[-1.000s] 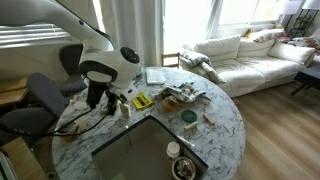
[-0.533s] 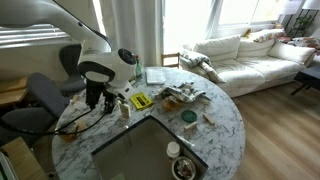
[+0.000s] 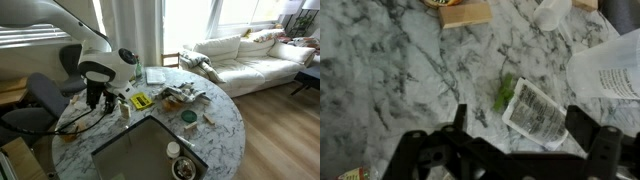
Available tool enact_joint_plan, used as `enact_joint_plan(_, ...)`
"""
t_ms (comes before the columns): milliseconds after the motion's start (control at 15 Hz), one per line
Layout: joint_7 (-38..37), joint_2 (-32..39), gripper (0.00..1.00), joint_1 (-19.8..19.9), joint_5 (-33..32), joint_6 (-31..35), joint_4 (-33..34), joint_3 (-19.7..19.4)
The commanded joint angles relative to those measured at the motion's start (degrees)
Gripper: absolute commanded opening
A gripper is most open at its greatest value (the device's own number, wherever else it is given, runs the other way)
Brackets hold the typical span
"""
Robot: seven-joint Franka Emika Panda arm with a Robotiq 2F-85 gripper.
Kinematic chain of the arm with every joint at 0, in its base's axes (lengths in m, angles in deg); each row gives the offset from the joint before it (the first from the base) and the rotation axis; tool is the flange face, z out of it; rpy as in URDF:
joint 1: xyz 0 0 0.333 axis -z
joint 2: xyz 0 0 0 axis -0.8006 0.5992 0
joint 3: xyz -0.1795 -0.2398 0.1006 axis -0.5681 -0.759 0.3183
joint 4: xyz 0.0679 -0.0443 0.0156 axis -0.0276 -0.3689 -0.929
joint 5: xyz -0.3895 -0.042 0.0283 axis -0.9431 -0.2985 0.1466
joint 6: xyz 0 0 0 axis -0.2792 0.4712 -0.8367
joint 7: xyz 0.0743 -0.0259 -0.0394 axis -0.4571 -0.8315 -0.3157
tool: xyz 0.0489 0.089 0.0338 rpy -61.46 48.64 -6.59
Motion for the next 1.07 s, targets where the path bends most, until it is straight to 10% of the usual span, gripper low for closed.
enact_joint_plan(0,5.05,2.20,1.00,0.21,-0.89,-1.95,1.45,0.49)
enact_joint_plan(1000,20.85,10.58,1.00,-0.04,1.45,8.26,2.98,5.55)
